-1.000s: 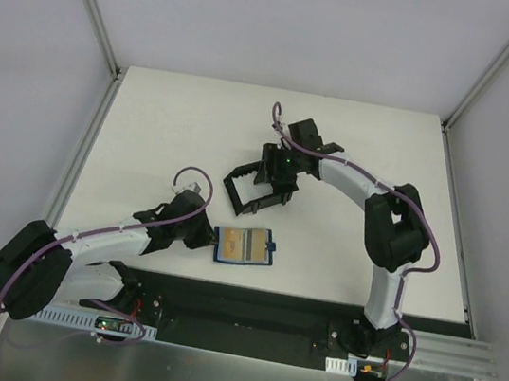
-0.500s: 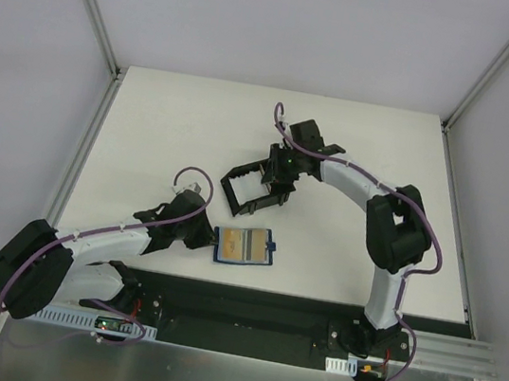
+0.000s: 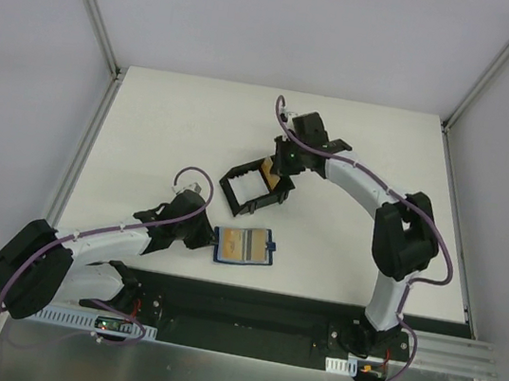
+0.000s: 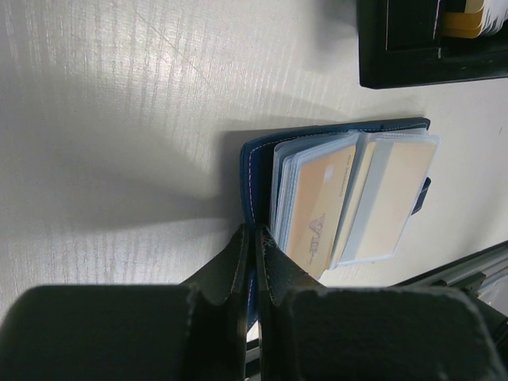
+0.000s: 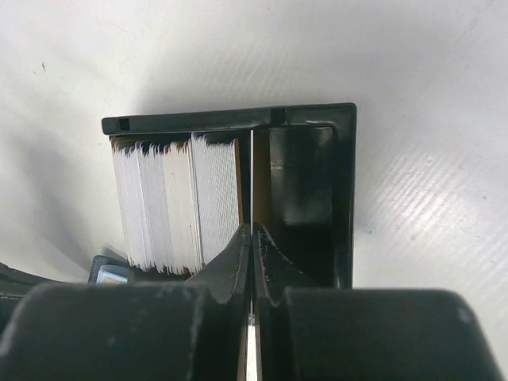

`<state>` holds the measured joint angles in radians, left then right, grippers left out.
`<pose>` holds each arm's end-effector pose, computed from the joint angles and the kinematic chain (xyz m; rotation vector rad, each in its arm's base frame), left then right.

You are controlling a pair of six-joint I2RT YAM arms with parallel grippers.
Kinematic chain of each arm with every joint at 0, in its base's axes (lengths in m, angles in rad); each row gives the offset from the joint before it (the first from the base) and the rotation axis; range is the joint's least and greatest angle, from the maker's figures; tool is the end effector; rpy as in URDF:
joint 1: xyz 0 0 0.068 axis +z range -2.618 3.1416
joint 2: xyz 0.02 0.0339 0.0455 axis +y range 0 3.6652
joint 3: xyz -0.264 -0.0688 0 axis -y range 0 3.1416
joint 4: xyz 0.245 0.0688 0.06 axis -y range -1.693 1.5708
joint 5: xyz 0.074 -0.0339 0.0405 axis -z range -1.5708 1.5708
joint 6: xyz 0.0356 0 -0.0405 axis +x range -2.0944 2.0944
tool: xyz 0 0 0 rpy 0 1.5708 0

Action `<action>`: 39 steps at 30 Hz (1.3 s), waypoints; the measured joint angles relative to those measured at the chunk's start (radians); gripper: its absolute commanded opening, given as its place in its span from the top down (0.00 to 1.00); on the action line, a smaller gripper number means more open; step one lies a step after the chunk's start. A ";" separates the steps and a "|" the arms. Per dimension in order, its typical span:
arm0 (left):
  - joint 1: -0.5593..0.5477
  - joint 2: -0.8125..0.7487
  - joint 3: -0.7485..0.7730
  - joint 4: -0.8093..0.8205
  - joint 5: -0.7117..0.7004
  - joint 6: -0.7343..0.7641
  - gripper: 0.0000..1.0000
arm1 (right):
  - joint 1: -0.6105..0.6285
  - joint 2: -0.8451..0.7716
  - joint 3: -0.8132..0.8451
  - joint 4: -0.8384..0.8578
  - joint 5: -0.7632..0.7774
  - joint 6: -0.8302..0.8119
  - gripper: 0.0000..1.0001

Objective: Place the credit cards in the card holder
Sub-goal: Pick up the credit card from the storage box, then insert the credit card into the card holder.

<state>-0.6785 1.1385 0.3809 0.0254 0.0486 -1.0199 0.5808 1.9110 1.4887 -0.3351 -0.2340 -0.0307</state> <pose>0.1625 -0.1332 0.1552 -0.3953 2.4518 -0.8709 0.3592 0.2456 0.2421 -0.8257 2.2182 0.5439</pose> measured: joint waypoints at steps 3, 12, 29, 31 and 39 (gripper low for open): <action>0.000 -0.003 0.000 0.000 0.000 0.000 1.00 | 0.011 -0.037 -0.004 -0.005 0.045 -0.020 1.00; 0.000 -0.062 0.000 -0.003 0.022 0.007 1.00 | 0.115 -0.370 -0.258 0.111 0.224 0.011 1.00; 0.000 -0.198 -0.047 -0.010 0.111 -0.043 1.00 | 0.584 -0.421 -0.687 0.681 0.594 0.281 0.99; 0.000 -0.208 -0.052 -0.012 0.117 -0.050 1.00 | 0.598 -0.396 -0.692 0.718 0.605 0.283 1.00; 0.000 -0.228 -0.056 -0.015 0.126 -0.072 1.00 | 0.645 -0.372 -0.698 0.785 0.660 0.289 0.99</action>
<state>-0.6785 0.9104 0.3244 0.0101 0.1741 -1.0924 1.2259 1.5394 0.7902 0.4496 0.4259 0.2584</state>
